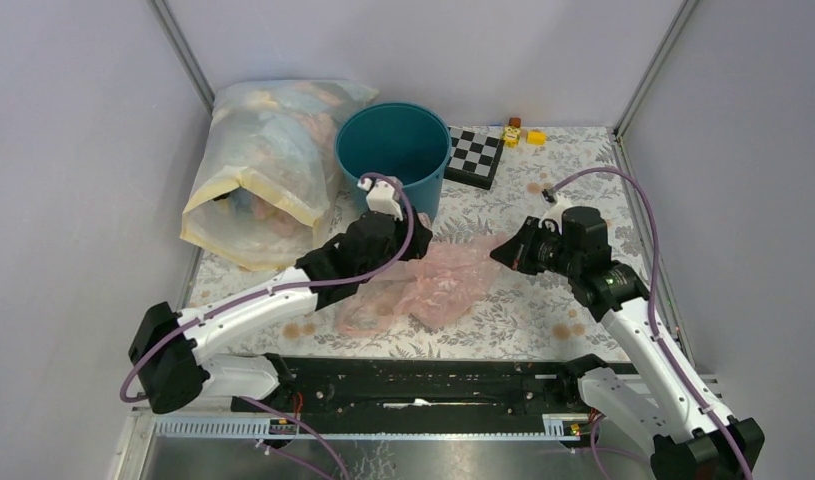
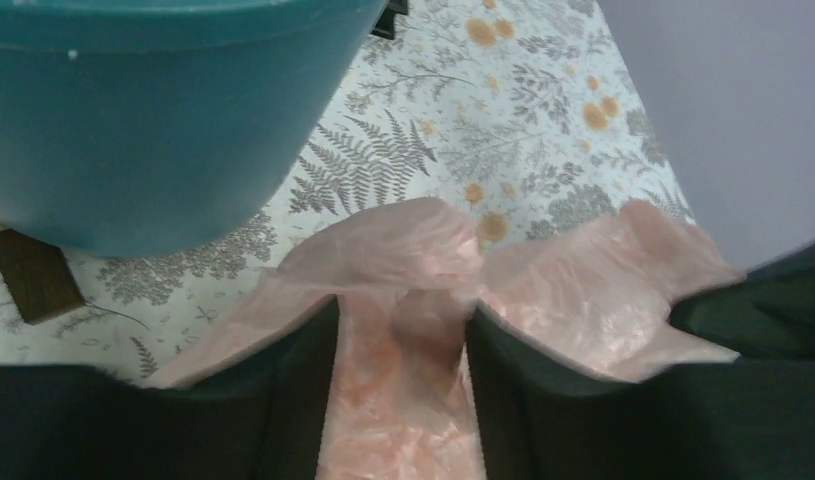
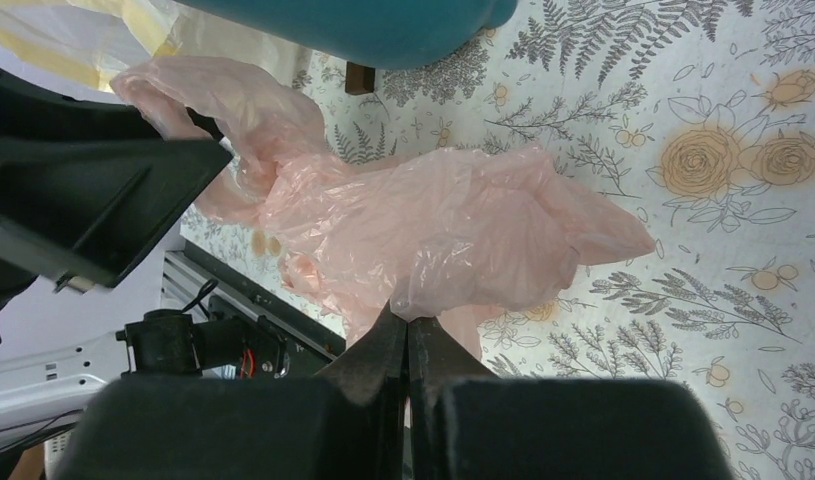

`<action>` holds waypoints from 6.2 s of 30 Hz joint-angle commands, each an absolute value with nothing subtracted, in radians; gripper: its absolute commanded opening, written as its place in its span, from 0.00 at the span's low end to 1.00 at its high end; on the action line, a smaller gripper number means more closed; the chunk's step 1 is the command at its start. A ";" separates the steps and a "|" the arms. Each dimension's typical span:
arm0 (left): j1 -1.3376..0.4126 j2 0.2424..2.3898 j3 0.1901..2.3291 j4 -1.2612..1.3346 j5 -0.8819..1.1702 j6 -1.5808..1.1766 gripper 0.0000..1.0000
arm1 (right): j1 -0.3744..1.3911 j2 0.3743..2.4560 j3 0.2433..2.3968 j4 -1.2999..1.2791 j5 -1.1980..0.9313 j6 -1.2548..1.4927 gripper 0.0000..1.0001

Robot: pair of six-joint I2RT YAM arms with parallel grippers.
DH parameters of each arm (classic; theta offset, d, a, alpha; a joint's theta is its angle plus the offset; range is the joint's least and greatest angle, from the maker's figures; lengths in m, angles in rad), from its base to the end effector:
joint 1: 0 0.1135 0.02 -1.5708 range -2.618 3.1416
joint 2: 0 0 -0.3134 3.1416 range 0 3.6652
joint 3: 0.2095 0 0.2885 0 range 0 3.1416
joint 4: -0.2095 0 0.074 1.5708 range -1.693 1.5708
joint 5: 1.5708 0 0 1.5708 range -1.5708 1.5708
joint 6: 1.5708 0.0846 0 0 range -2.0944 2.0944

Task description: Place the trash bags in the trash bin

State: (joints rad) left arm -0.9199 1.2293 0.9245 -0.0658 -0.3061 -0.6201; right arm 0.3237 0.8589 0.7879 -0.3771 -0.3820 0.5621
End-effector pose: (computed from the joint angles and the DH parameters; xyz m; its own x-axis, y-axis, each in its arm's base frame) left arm 0.2302 -0.2601 0.3253 -0.5205 -0.2311 -0.8220 0.3513 0.8195 -0.4528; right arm 0.2160 0.1057 0.3245 -0.6746 0.2953 -0.6765 -0.3003 0.7274 0.6170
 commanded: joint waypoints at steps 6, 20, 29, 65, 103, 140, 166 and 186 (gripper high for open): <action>-0.814 1.168 0.946 -0.195 -0.487 -0.630 0.00 | 0.333 0.793 0.822 -0.540 -0.024 0.526 0.01; -0.646 0.862 0.874 -0.303 -0.304 -0.606 0.00 | 0.333 0.744 0.766 -0.598 0.365 0.667 0.09; -0.646 0.873 1.005 -0.274 0.066 -0.586 0.00 | 0.333 0.657 0.820 -0.487 0.044 0.465 0.77; -0.645 0.764 0.850 -0.298 0.113 -0.552 0.00 | 0.330 1.284 0.560 0.232 -0.198 0.532 0.63; -0.646 0.742 1.008 -0.547 -0.242 -0.564 0.00 | 0.229 0.839 0.898 -0.557 0.291 0.566 0.00; -0.467 0.889 0.913 -0.462 0.031 -0.544 0.87 | 0.229 1.023 1.007 -0.500 -0.135 0.438 0.84; -0.902 0.863 0.643 -0.160 -0.040 -0.564 0.59 | 0.248 1.141 0.448 0.224 -0.378 0.745 0.64; -1.222 1.521 0.910 -0.297 -0.467 -0.338 0.75 | 0.252 1.034 0.437 0.148 -0.324 0.701 0.66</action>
State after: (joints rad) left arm -1.2430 1.4746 0.8715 -0.2867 -0.3885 -0.3721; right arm 0.2436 1.0786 0.4324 0.1688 -0.3492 0.7292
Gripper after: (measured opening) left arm 0.747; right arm 0.658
